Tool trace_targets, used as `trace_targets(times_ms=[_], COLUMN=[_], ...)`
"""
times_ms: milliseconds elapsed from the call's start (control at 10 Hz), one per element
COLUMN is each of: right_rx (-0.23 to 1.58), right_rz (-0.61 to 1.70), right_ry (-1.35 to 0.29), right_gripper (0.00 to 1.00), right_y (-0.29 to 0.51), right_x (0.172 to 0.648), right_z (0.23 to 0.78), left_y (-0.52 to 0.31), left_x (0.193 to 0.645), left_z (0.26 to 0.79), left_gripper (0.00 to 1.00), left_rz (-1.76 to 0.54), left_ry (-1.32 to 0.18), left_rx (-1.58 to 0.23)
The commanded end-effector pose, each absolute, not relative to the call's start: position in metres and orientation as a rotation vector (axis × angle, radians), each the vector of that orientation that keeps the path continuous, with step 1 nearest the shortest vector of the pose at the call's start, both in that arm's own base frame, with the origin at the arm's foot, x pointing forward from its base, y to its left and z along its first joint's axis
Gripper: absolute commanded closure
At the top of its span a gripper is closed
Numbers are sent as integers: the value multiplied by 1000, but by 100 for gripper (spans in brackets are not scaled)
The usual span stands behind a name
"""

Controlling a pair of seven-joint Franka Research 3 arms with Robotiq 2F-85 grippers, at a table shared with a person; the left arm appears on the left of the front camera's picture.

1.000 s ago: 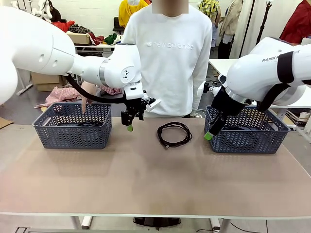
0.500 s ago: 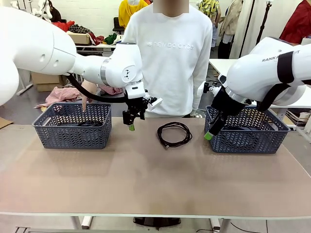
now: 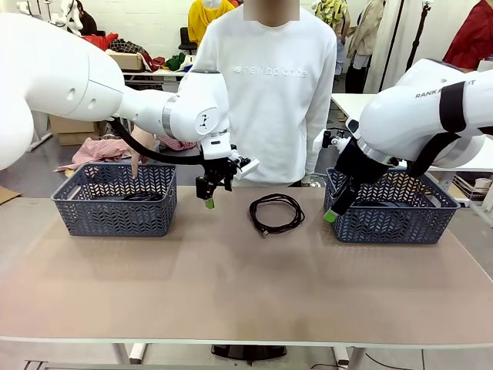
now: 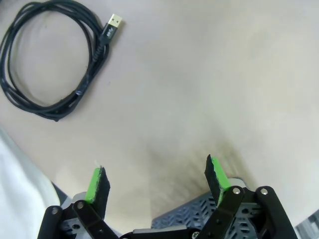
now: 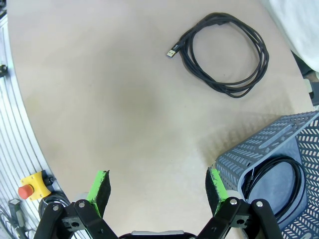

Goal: Organize the cables according to human instructions.
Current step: Pick up a bundle of cables and place it in the basket indicated by the human.

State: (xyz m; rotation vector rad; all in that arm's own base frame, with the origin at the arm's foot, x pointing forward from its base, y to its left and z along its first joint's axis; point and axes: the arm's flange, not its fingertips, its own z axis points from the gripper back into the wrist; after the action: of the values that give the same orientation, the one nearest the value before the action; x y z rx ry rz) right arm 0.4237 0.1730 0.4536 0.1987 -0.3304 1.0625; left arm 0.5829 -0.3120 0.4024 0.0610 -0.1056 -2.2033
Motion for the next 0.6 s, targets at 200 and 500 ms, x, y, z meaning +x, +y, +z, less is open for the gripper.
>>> trace_targets(times_ms=[200, 500], right_rx=[199, 199], right_rz=[1055, 1055], right_ry=[-333, -333], right_gripper=[0, 0], right_y=[174, 174], right_x=[423, 423], right_z=[454, 454], left_y=[-338, -368], left_x=[613, 630], left_z=[385, 376], left_gripper=[0, 0], left_rz=[-2439, -2576], left_ry=[-48, -44], left_rx=[97, 70])
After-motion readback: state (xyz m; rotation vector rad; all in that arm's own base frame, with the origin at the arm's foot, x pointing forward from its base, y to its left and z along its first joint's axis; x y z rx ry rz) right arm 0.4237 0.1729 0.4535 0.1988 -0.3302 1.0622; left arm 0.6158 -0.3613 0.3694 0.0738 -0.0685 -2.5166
